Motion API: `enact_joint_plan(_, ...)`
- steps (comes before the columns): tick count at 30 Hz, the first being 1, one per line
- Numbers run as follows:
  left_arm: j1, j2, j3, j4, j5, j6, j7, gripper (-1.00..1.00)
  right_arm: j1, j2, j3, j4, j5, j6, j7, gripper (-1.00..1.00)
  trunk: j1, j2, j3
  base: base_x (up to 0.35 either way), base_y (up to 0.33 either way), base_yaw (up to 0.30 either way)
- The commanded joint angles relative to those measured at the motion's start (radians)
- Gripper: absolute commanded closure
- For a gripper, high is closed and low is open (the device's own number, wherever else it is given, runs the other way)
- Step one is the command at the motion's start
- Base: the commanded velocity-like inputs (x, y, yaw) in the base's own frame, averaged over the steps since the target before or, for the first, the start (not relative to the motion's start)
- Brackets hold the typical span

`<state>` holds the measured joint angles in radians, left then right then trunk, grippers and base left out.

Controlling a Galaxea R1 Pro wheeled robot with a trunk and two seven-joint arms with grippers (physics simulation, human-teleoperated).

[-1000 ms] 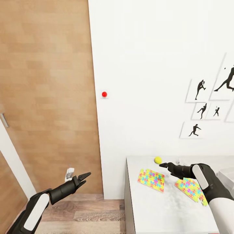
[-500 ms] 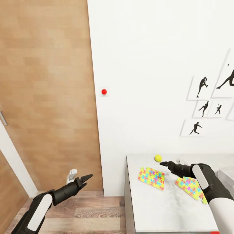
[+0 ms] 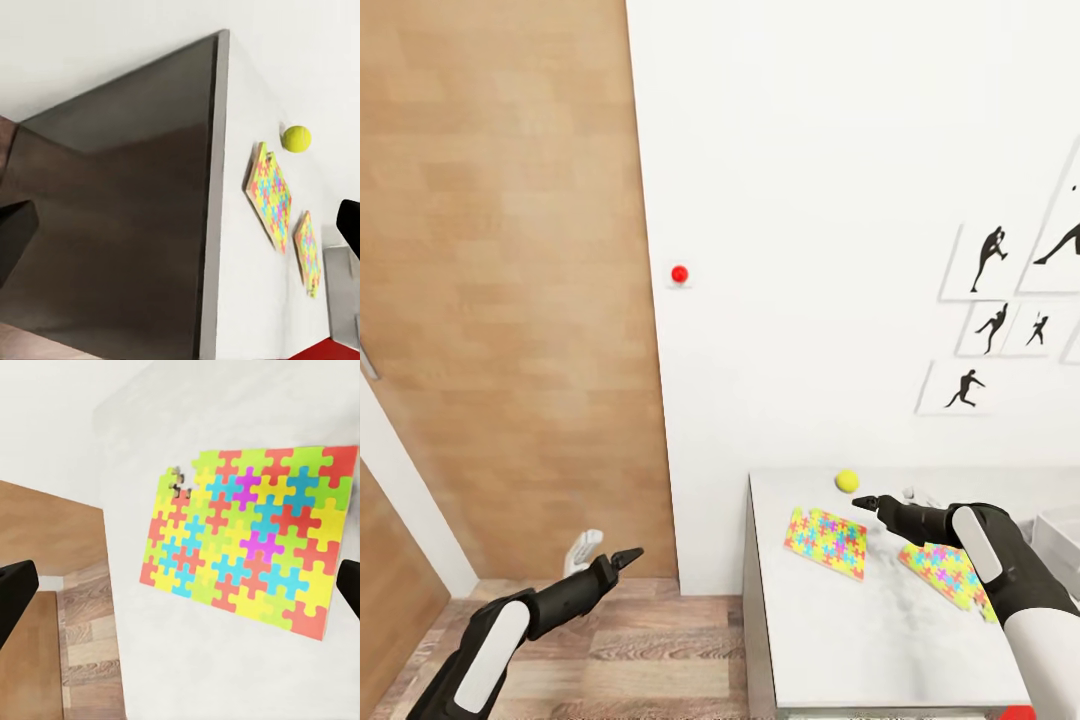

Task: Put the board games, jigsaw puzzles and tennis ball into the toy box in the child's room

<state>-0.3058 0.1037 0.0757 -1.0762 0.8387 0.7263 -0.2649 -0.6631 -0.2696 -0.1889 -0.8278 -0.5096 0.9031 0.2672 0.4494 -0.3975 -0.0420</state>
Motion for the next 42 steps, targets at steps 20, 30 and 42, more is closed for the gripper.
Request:
enact_joint_plan(20,-0.18,-0.075,0.0,0.104,-0.071,-0.035,0.052,-1.0,-0.001,0.001,-0.003,-0.015,0.006,0.001,0.01,-1.0,0.001,-0.002,-0.035,0.0,0.0,0.0)
enact_joint_plan(30,-0.261,-0.078,0.003,0.102,-0.082,-0.021,0.055,-1.0,-0.001,0.001,-0.003,-0.033,0.006,0.001,0.012,-1.0,0.001,-0.002,-0.051,0.0,0.0,0.0)
enact_joint_plan(42,-0.275,-0.025,0.012,0.317,-0.084,-0.111,0.049,-1.0,-0.001,0.0,-0.004,-0.107,0.006,0.002,0.012,-1.0,0.001,-0.002,-0.071,0.0,0.0,0.0)
